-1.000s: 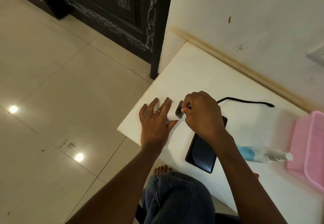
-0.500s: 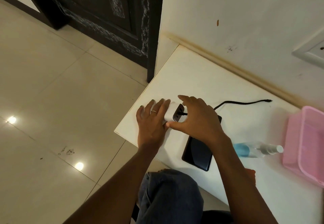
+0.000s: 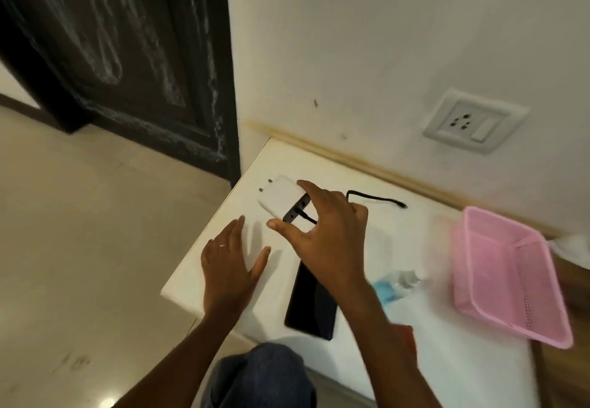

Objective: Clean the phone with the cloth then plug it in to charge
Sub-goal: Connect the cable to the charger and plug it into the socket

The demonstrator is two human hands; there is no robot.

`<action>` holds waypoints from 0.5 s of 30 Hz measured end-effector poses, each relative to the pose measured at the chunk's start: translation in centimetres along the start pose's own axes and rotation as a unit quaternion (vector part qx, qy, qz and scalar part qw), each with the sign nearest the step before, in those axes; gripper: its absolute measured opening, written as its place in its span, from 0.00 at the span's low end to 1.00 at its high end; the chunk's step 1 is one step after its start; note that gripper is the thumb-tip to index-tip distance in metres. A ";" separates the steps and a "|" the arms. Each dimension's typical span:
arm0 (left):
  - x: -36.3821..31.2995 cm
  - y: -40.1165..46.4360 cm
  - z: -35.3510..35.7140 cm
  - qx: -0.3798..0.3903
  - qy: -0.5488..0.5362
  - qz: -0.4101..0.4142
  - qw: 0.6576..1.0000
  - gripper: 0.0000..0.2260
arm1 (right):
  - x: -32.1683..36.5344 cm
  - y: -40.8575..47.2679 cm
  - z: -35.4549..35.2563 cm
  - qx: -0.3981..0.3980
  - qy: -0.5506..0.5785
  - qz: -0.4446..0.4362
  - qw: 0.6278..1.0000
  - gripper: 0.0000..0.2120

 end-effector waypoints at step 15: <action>-22.5 1.8 -4.6 -0.002 -0.234 0.184 0.955 0.33 | 3.9 6.1 -18.5 -0.147 0.185 -0.016 0.971 0.27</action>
Point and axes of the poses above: each hand's wrist, its own y-axis towards the middle knuckle, its own z-axis out of the palm, x = y × z, the point moved 5 cm from there along y, towards the middle knuckle, and after that the axes turned 6 degrees about z, right-handed, at the moved point
